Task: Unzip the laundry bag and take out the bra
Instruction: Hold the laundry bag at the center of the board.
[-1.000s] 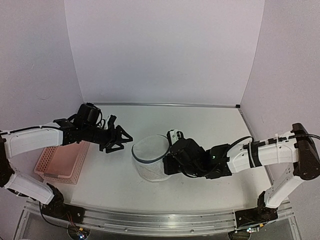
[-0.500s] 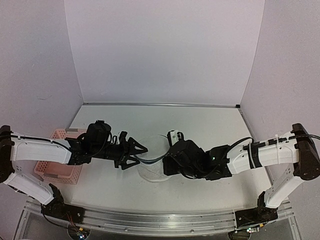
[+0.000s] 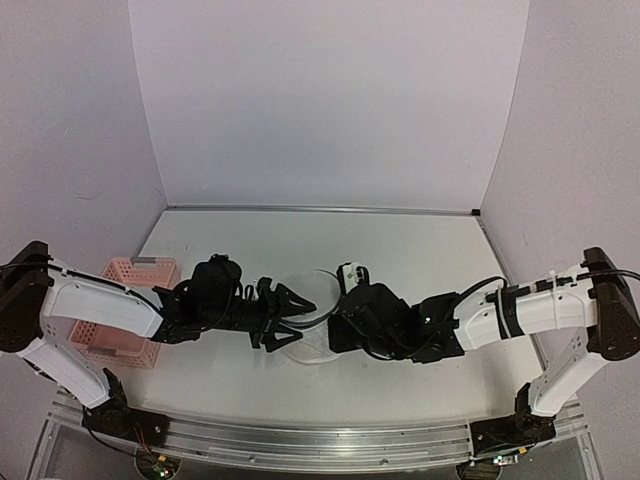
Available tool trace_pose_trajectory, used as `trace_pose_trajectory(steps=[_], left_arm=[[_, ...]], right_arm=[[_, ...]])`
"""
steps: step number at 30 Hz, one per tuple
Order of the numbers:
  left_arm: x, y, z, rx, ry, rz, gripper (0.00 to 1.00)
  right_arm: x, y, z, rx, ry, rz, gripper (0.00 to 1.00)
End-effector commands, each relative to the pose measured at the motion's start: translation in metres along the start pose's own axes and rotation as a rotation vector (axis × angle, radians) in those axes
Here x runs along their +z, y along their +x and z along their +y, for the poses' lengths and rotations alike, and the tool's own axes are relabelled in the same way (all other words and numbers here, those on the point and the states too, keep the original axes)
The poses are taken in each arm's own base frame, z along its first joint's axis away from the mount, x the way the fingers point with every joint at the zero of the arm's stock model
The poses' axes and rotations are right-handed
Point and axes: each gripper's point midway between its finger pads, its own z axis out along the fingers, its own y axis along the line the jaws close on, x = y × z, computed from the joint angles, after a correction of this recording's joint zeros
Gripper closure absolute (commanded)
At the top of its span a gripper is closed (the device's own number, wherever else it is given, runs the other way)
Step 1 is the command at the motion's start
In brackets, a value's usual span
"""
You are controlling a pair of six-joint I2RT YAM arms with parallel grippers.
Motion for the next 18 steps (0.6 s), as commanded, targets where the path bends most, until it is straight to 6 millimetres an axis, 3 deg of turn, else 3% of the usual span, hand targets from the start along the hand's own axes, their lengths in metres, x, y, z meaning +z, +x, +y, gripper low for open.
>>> trace_pose_trajectory(steps=[1,10,18], left_arm=[[0.003,-0.011,-0.013,-0.033,0.069,-0.06,0.31],[0.01,-0.022,0.0,-0.093,0.078,-0.108,0.54],[0.012,-0.02,-0.001,-0.069,0.081,-0.082,0.98]], right_arm=[[-0.014,-0.018,0.012,0.042,-0.046,-0.068,1.0],[-0.021,-0.015,0.019,0.05,-0.067,-0.078,1.0],[-0.026,-0.009,0.017,0.038,-0.072,-0.073,1.0]])
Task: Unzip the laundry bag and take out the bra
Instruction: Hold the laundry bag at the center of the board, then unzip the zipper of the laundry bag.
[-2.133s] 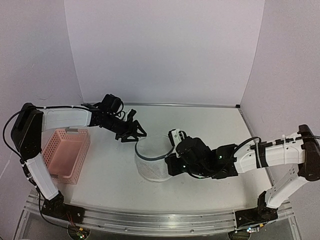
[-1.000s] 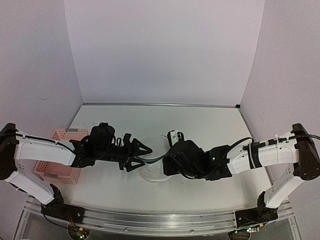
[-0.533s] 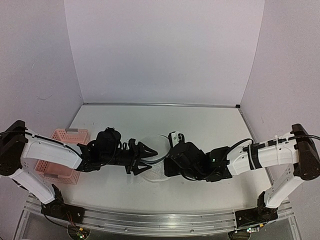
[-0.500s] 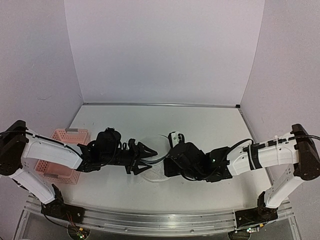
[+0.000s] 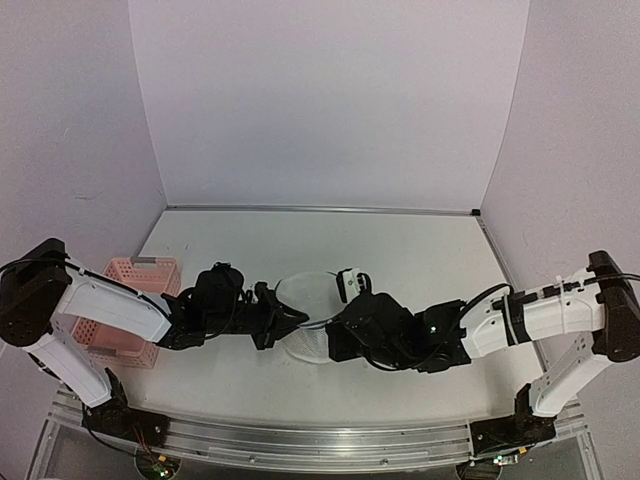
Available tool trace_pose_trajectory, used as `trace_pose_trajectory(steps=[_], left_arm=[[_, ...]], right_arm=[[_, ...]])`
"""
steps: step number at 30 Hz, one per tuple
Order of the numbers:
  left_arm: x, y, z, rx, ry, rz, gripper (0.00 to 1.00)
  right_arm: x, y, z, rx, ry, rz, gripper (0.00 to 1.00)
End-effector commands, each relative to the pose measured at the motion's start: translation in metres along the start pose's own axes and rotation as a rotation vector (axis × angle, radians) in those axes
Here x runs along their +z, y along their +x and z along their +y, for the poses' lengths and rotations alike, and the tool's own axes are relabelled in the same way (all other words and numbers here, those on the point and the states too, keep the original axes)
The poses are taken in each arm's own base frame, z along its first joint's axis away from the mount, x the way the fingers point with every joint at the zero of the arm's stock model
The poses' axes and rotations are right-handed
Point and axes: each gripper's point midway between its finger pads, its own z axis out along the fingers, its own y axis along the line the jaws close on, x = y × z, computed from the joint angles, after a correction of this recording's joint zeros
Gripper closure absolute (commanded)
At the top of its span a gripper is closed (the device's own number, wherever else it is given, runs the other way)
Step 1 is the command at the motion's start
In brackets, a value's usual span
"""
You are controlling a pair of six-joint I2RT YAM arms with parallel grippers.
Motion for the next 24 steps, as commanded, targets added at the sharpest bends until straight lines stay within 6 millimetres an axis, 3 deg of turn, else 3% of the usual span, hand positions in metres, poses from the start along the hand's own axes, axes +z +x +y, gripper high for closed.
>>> trace_pose_trajectory(steps=[1,13,21,24], left_arm=[[0.003,0.005,-0.016,0.034,0.06,0.03,1.0],[-0.014,0.001,-0.017,0.166,0.074,0.115,1.0],[-0.018,0.006,-0.011,0.312,0.063,0.268,1.0],[-0.02,0.006,-0.007,0.373,0.047,0.319,1.0]], right_arm=[[-0.015,-0.016,0.007,0.03,-0.037,-0.065,1.0],[-0.028,0.007,-0.023,-0.215,-0.016,-0.043,1.0],[-0.03,0.011,-0.027,-0.4,-0.045,-0.07,1.0],[-0.027,0.004,-0.038,-0.436,-0.034,-0.078,1.0]])
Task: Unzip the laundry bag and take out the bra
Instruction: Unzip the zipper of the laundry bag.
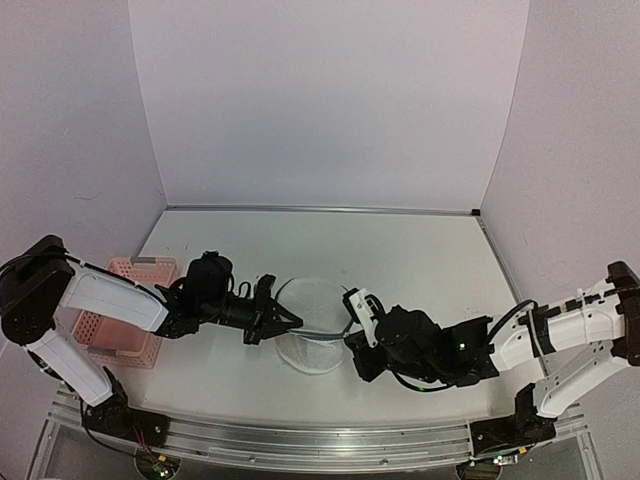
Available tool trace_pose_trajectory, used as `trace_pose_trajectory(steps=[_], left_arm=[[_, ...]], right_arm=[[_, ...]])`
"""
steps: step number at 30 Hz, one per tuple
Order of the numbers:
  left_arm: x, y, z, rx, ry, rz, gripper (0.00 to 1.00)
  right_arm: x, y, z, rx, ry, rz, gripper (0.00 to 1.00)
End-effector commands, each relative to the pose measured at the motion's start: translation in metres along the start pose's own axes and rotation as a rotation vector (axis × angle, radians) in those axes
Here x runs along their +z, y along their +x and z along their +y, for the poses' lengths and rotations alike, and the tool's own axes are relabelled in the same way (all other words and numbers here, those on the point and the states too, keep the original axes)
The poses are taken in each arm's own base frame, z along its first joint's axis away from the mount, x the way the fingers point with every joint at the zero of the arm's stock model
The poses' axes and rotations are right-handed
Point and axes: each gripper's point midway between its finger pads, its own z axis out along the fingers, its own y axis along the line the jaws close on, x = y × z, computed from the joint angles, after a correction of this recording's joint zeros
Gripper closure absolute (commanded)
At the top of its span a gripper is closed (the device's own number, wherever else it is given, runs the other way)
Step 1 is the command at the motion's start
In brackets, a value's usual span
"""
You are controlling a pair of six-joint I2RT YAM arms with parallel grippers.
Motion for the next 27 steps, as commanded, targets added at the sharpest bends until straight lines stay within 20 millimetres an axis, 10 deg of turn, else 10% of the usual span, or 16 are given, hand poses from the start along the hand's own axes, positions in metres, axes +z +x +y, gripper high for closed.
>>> trace_pose_trajectory(steps=[1,15,27], left_arm=[[-0.004,-0.002,-0.005,0.143,0.003,0.086,1.0],[-0.028,-0.012,0.005,0.311,-0.232,0.142,1.0],[-0.03,-0.063,-0.011,0.353,-0.225,0.087,1.0]], right_arm=[[-0.004,-0.016,-0.021,-0.083,0.022,-0.051,1.0],[0.013,-0.033,-0.071,-0.092,-0.004,-0.039,1.0],[-0.006,-0.018,-0.033,-0.016,-0.126,-0.038,1.0]])
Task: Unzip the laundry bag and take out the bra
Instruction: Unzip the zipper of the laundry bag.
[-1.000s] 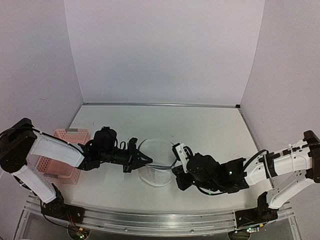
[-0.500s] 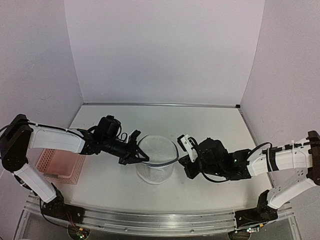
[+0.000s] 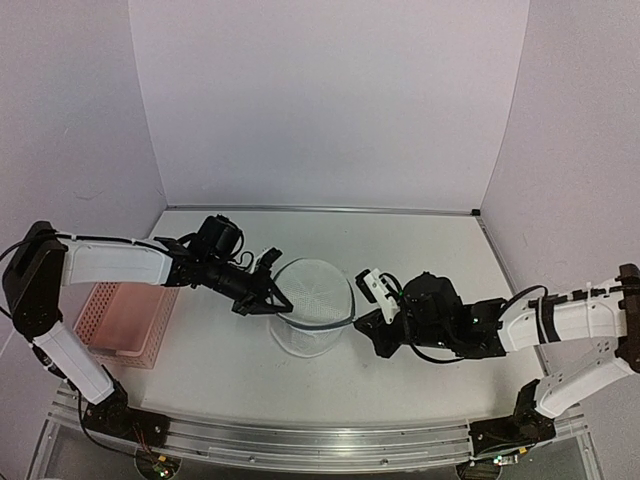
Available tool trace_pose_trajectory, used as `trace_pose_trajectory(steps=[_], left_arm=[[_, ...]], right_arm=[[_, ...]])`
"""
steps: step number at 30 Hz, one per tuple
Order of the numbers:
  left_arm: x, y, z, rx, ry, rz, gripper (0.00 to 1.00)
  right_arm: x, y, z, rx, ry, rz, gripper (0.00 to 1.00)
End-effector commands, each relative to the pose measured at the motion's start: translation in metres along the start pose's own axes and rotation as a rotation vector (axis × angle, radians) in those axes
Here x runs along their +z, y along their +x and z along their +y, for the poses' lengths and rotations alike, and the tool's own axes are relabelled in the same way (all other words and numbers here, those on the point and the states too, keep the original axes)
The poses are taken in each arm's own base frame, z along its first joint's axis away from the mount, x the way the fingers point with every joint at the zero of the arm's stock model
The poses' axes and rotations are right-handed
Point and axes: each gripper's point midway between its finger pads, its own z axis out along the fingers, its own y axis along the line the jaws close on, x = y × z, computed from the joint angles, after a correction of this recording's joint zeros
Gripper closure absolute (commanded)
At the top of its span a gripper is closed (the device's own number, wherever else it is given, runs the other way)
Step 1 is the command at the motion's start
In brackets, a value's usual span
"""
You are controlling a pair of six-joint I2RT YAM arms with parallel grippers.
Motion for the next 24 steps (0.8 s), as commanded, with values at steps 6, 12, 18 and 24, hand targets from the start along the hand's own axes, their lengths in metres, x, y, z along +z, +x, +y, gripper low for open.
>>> trace_pose_trajectory(steps=[6,12,18,24], left_arm=[[-0.006,-0.05,0.004,0.031,-0.025,-0.036,1.0],[-0.002,-0.065,0.003,0.06,-0.036,-0.036,0.82],[-0.014,-0.076,0.014,0.053,-0.124,-0.076,0.59],[-0.038,-0.079,0.011,0.037,-0.17,-0.141,0.46]], right_arm=[[-0.023,-0.011,0.042,0.064,-0.004,-0.066,1.0],[-0.007,-0.006,0.044,0.131,0.061,-0.014,1.0],[0.004,-0.002,0.037,0.218,0.128,-0.001,1.0],[0.01,-0.006,0.039,0.311,0.139,0.0,1.0]])
